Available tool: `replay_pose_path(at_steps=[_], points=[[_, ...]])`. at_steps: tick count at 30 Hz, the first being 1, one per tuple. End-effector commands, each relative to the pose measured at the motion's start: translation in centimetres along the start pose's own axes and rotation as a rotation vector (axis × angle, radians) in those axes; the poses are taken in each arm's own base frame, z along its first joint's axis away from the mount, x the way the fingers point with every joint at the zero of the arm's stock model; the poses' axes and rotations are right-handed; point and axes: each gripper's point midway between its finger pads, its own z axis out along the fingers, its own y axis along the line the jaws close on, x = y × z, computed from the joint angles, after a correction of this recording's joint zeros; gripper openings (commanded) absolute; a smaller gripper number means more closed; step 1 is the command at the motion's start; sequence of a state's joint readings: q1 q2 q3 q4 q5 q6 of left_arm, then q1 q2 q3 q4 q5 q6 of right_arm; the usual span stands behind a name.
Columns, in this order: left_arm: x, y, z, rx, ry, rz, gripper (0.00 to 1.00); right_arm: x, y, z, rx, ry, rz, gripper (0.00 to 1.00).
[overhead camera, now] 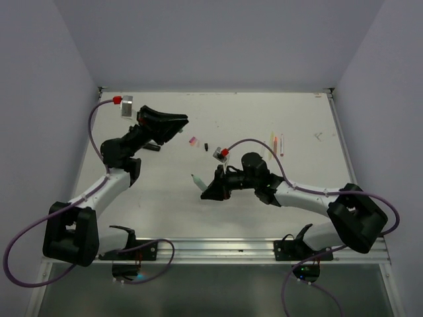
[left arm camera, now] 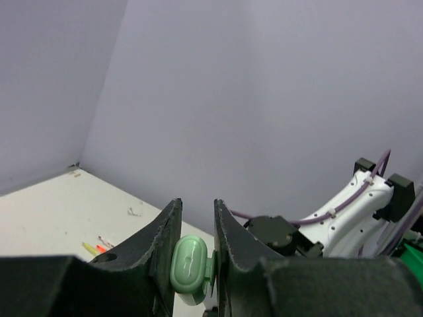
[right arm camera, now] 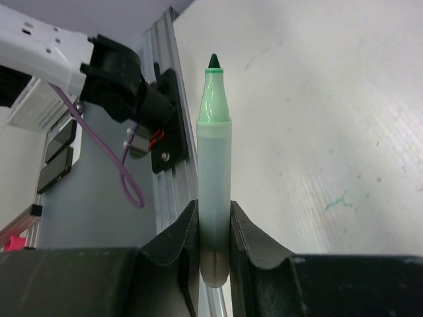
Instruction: Open the pen caps
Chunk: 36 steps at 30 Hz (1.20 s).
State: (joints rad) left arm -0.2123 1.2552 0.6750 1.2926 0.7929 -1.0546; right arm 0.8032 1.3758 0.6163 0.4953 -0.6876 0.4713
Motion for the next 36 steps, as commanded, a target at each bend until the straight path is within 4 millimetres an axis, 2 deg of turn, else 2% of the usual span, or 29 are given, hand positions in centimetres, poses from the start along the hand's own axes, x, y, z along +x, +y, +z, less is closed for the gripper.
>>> replay_pose_path(at_steps=[1,3,6,9,10,12,13,14,16,17,19,20,21,22,23,24,25,26,28,29,31,32,34,35,36], points=[[-5.1,-2.4,0.5,0.059,-0.221,0.15,0.0,0.3,0.9,-0.2,-0.038,0.023,-0.003,0.0],[-5.2,-2.1,0.6,0.047,-0.225,0.142,0.0,0.5,0.9,-0.4,-0.028,0.024,-0.004,0.0],[-4.5,-0.6,0.9,-0.008,-0.178,0.12,0.0,-0.1,0.3,-0.9,0.031,0.006,-0.016,0.0],[-3.0,2.4,1.1,-0.127,-0.09,0.074,0.0,-1.1,-2.1,-1.8,0.175,-0.02,-0.018,0.0],[-1.9,4.2,1.0,-0.207,-0.032,0.016,0.0,-1.8,-2.6,-2.3,0.211,-0.044,-0.022,0.0],[-0.8,6.2,1.0,-0.289,0.021,0.016,0.0,-2.9,-5.6,-3.9,0.372,-0.087,0.013,0.0],[0.2,7.5,0.8,-0.359,0.08,-0.032,0.0,-3.4,-6.5,-4.6,0.426,-0.106,0.028,0.0],[1.2,8.6,0.8,-0.399,0.118,-0.045,0.0,-3.7,-8.5,-5.9,0.545,-0.12,0.057,0.0],[2.3,10.7,0.7,-0.513,0.193,-0.039,0.0,-4.7,-11.1,-8.0,0.677,-0.156,0.101,0.0],[3.9,11.8,0.8,-0.547,0.245,-0.04,0.0,-5.2,-13.0,-9.7,0.787,-0.177,0.123,0.0],[5.0,13.3,1.0,-0.629,0.307,-0.064,0.0,-5.9,-14.7,-11.0,0.885,-0.203,0.147,0.0],[7.3,14.4,1.1,-0.652,0.364,-0.096,0.0,-6.1,-15.7,-11.7,0.943,-0.203,0.166,0.0],[7.3,14.9,1.9,-0.662,0.377,-0.09,0.0,-6.6,-17.0,-13.0,1.021,-0.235,0.192,0.0],[8.8,15.4,1.6,-0.688,0.424,-0.116,0.0,-6.8,-17.7,-13.4,1.052,-0.244,0.204,0.0],[11.3,16.4,1.6,-0.708,0.485,-0.14,0.0,-7.0,-19.0,-13.9,1.09,-0.247,0.226,0.0],[11.4,16.9,2.4,-0.723,0.493,-0.133,0.0,-7.1,-19.7,-14.1,1.113,-0.247,0.238,0.0],[13.0,17.5,1.7,-0.766,0.548,-0.163,0.0,-8.0,-20.3,-14.6,1.146,-0.265,0.244,0.0],[15.3,18.5,1.3,-0.793,0.598,-0.187,0.0,-7.9,-21.2,-14.8,1.169,-0.258,0.256,0.0],[16.3,19.5,1.4,-0.826,0.629,-0.195,0.0,-7.1,-23.3,-15.4,1.229,-0.233,0.29,0.0],[17.9,20.2,1.1,-0.843,0.659,-0.206,0.0,-7.6,-23.8,-15.4,1.234,-0.24,0.292,0.0],[18.6,21.1,1.1,-0.872,0.669,-0.203,0.0,-6.9,-25.4,-16.0,1.272,-0.221,0.315,0.0],[19.9,21.6,0.7,-0.887,0.694,-0.213,0.0,-7.2,-25.8,-16.1,1.277,-0.227,0.31,0.0],[20.4,22.2,0.9,-0.898,0.692,-0.215,0.0,-6.3,-27.1,-16.3,1.294,-0.202,0.328,0.0],[21.6,22.5,0.8,-0.905,0.709,-0.223,0.0,-6.2,-27.5,-16.4,1.298,-0.196,0.334,0.0],[21.8,22.8,0.9,-0.914,0.706,-0.22,0.0,-6.0,-27.9,-16.6,1.307,-0.192,0.341,0.0]])
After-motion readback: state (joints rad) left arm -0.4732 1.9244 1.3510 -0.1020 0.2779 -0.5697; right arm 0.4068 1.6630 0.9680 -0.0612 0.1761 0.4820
